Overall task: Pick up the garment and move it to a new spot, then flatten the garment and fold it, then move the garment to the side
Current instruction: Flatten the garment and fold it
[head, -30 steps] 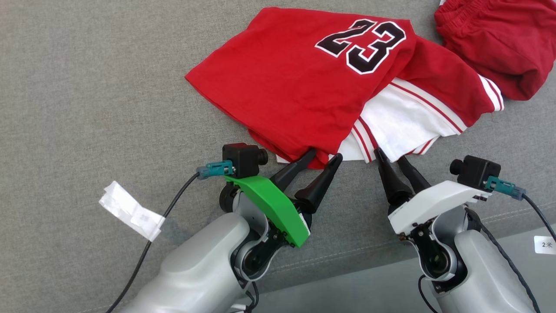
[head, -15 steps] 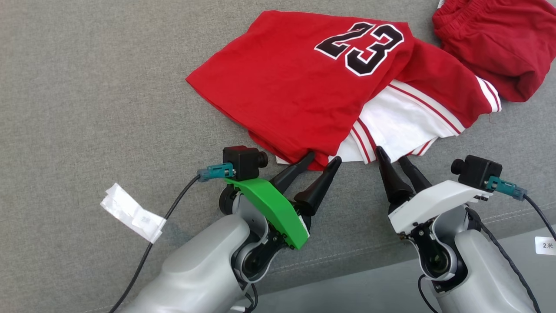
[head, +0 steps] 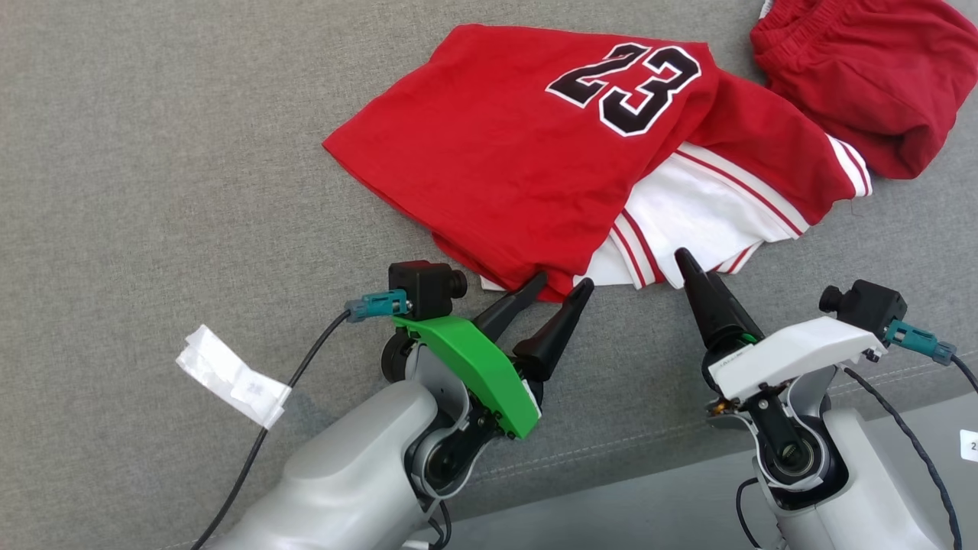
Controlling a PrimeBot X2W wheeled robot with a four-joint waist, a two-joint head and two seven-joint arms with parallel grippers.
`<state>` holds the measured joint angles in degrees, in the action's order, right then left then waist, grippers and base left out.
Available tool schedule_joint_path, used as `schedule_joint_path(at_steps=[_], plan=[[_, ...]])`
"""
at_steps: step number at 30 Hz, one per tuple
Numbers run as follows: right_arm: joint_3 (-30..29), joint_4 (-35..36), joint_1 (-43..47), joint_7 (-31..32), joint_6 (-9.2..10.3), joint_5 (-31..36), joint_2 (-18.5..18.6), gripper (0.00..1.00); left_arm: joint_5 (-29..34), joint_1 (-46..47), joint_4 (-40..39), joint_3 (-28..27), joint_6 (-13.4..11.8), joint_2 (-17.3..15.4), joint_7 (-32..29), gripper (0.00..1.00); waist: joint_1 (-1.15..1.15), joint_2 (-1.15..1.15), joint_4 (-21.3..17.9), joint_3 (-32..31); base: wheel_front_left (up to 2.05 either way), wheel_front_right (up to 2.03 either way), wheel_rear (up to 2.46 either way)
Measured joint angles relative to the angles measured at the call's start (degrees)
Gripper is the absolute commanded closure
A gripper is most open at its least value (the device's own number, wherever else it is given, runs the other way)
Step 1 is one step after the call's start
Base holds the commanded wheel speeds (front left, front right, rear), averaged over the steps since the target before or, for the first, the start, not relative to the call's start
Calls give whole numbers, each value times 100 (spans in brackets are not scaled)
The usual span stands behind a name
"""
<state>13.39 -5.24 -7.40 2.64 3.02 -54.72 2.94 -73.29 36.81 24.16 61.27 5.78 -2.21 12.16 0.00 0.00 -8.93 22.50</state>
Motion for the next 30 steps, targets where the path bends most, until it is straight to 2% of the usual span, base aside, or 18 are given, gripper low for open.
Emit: schedule_joint_path(at_steps=[8, 9, 10, 11, 12, 13, 30], plan=[[-53, -70, -14, 43, -16, -233, -12, 0, -59, 66, 11, 74, 0, -1, 0, 0, 0, 0, 48, 23, 0, 0, 0], [-53, -75, -18, 43, -18, -234, -12, 14, -66, 71, 13, 80, 0, -1, 1, 0, 0, 0, 57, 25, 0, 0, 0], [-52, -79, -22, 43, -32, -236, -12, 33, -67, 75, 14, 86, 0, -1, 1, 0, 0, 0, 67, 27, 0, 0, 0], [-49, -83, -27, 43, -43, -244, -12, 53, -67, 77, 19, 91, 0, -1, 1, 0, 0, 0, 76, 28, 0, 0, 0], [-48, -98, -34, 43, -44, -283, -12, 86, -67, 81, 34, 94, 0, 0, 20, 0, 0, 0, 92, 29, 0, 0, 0], [-47, -108, -34, 43, -48, -294, -13, 100, -68, 81, 40, 97, 0, 4, 36, 0, 0, 0, 98, 28, 0, 0, 0], [-58, -69, -112, -60, -148, -433, -14, 100, -136, 113, 103, 131, -10, 9, 63, 0, 0, 0, 35, 4, 0, 0, 0]])
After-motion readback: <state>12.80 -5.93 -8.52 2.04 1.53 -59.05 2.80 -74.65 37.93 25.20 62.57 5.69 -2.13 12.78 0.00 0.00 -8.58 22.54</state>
